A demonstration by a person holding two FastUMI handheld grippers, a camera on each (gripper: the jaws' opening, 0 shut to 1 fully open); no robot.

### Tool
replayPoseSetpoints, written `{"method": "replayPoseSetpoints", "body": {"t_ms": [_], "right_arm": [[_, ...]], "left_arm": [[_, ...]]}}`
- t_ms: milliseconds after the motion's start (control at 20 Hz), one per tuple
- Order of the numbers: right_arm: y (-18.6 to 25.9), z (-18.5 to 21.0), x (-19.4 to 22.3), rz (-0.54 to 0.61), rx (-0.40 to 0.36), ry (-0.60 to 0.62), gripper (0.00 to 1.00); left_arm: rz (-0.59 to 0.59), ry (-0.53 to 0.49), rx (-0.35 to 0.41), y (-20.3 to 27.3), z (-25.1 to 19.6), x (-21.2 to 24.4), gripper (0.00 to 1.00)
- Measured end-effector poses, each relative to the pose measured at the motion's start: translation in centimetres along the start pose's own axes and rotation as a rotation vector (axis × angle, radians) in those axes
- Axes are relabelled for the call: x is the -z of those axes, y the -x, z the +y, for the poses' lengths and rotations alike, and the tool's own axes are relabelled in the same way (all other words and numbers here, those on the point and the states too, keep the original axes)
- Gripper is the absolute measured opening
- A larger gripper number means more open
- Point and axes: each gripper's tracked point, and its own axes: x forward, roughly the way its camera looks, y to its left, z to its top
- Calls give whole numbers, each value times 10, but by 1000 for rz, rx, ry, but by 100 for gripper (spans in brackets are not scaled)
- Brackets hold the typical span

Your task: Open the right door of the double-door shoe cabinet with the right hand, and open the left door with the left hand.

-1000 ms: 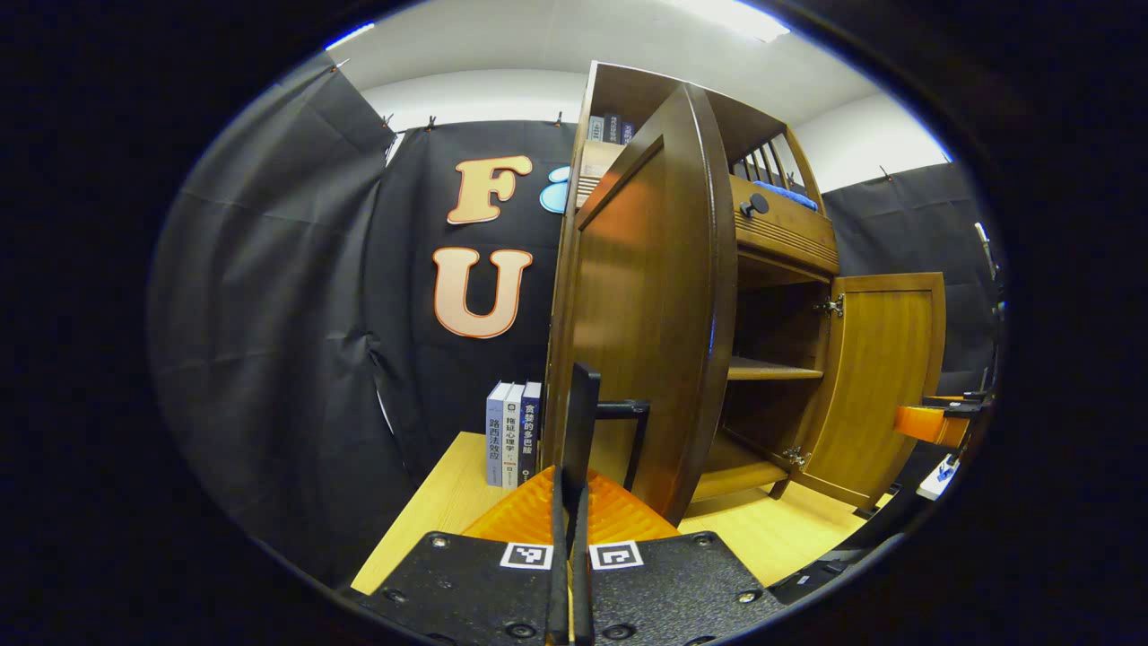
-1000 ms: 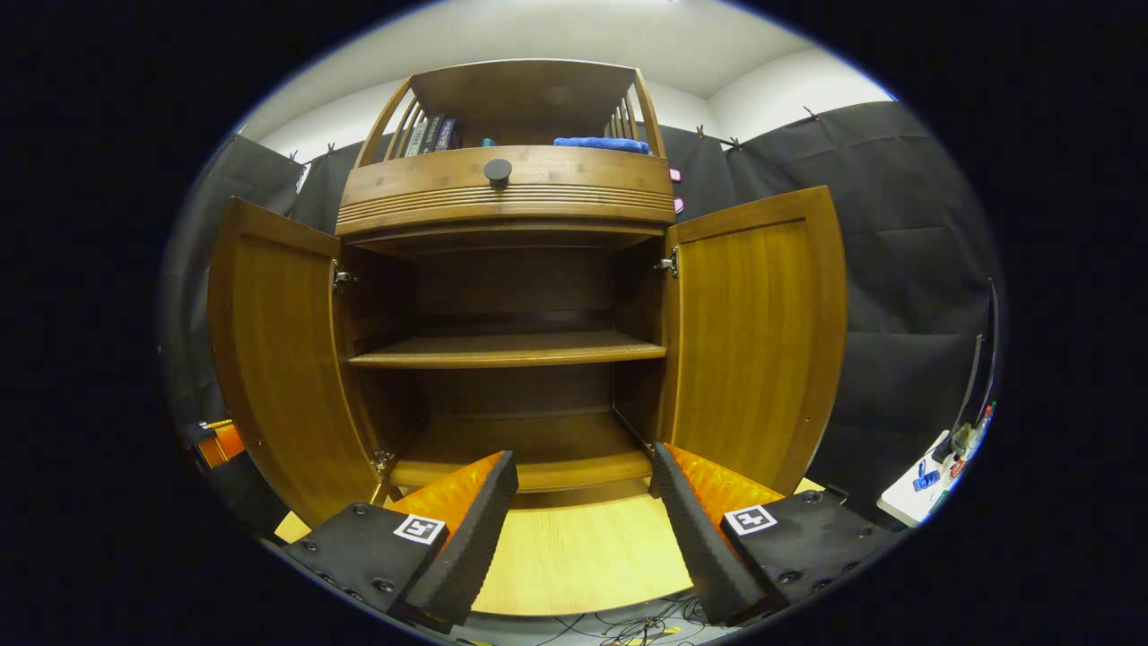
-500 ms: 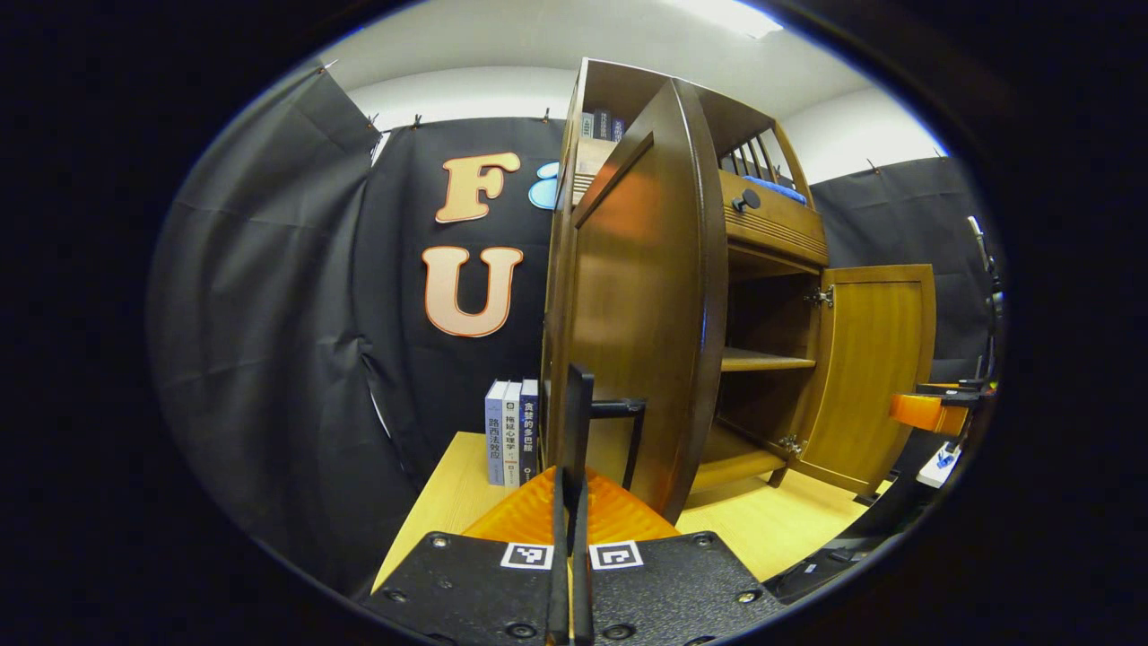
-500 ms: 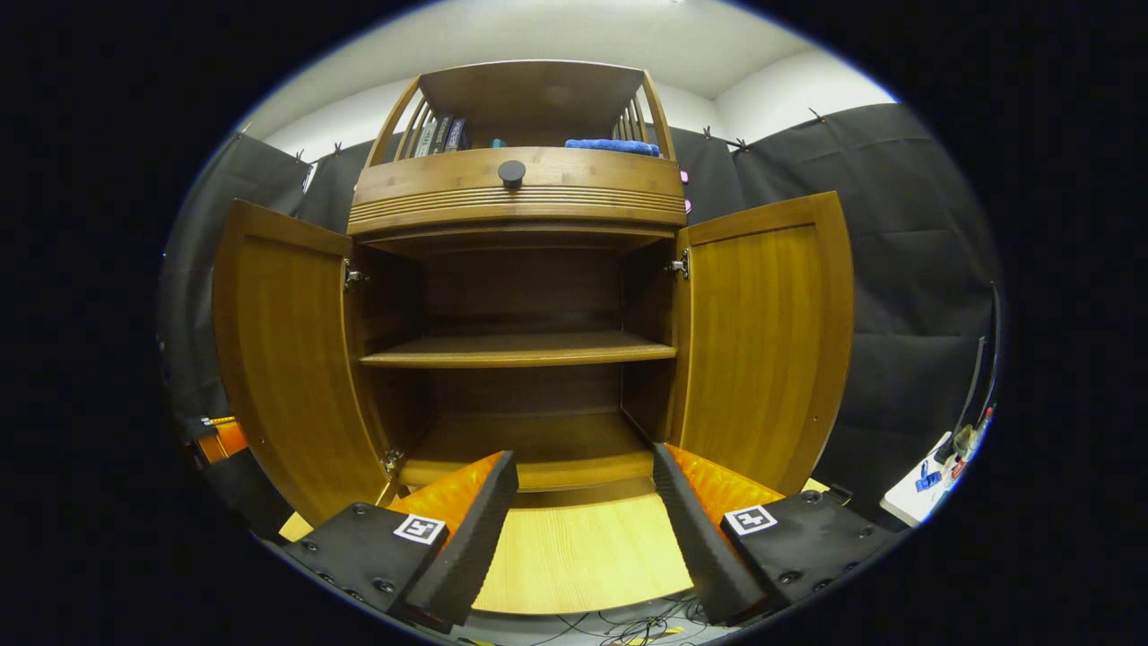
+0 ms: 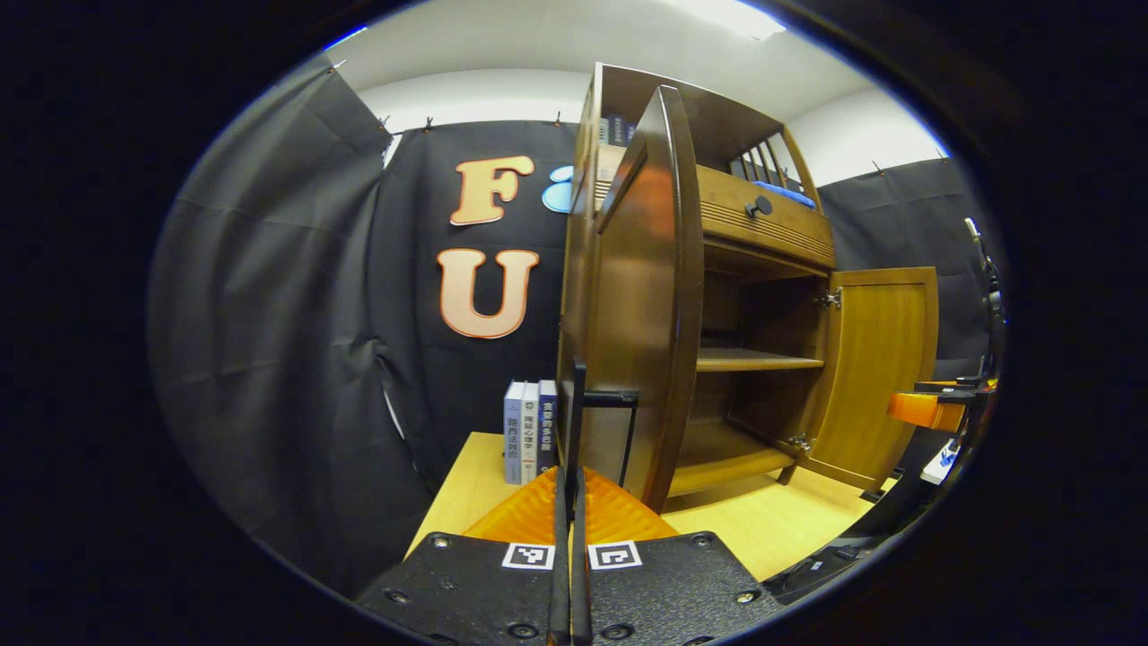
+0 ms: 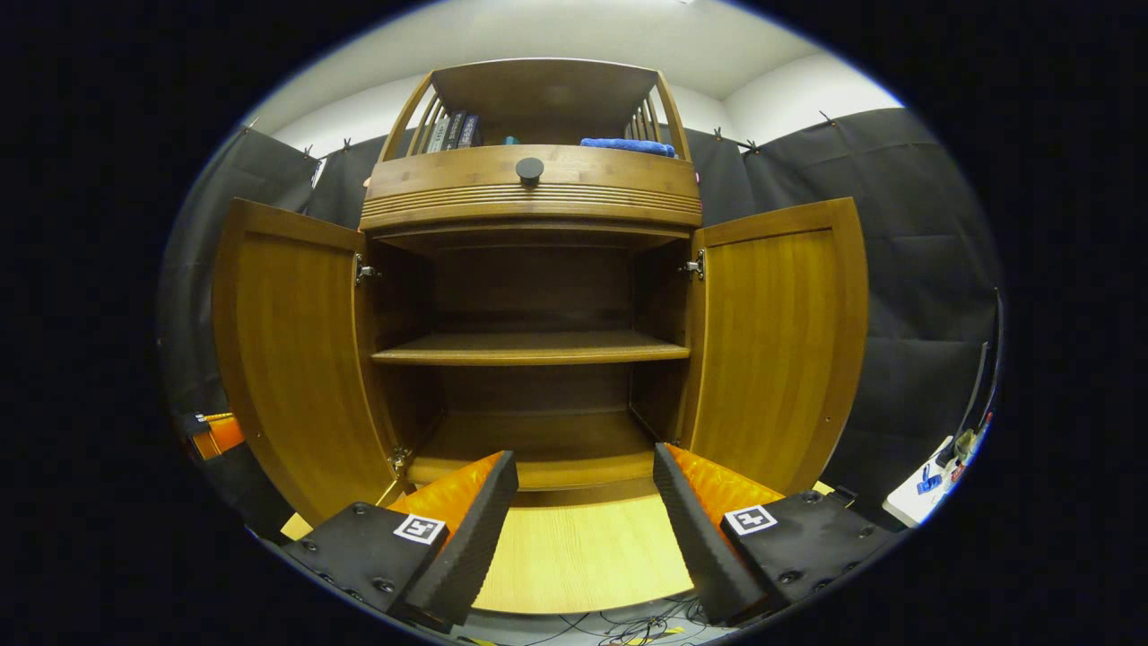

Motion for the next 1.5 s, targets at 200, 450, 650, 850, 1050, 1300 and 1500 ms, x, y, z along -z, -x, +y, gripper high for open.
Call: {"method": "replayPoseSetpoints", "body": {"t_ms": [200, 450, 650, 850, 1050, 1300, 1500], "right_arm": [[0, 10, -2, 0, -16, 1, 98], [3, 12, -8, -3, -20, -8, 100], [9, 0, -20, -16, 7, -6, 98], [20, -14, -30, -31, 34, -16, 98], [29, -30, -39, -51, 66, -10, 98], [40, -38, -45, -70, 85, -12, 98], [44, -40, -45, -70, 92, -11, 89]], "left_arm": [[5, 28, -34, 22, 13, -4, 0], [30, 44, -57, 42, 4, -12, 0], [33, 13, -28, 59, -31, -28, 4], [23, 23, 0, 65, -60, -45, 38], [-2, 55, 29, 70, -87, -60, 54], [-30, 53, 32, 70, -102, -68, 70], [-27, 65, 17, 73, -101, -67, 93]]}}
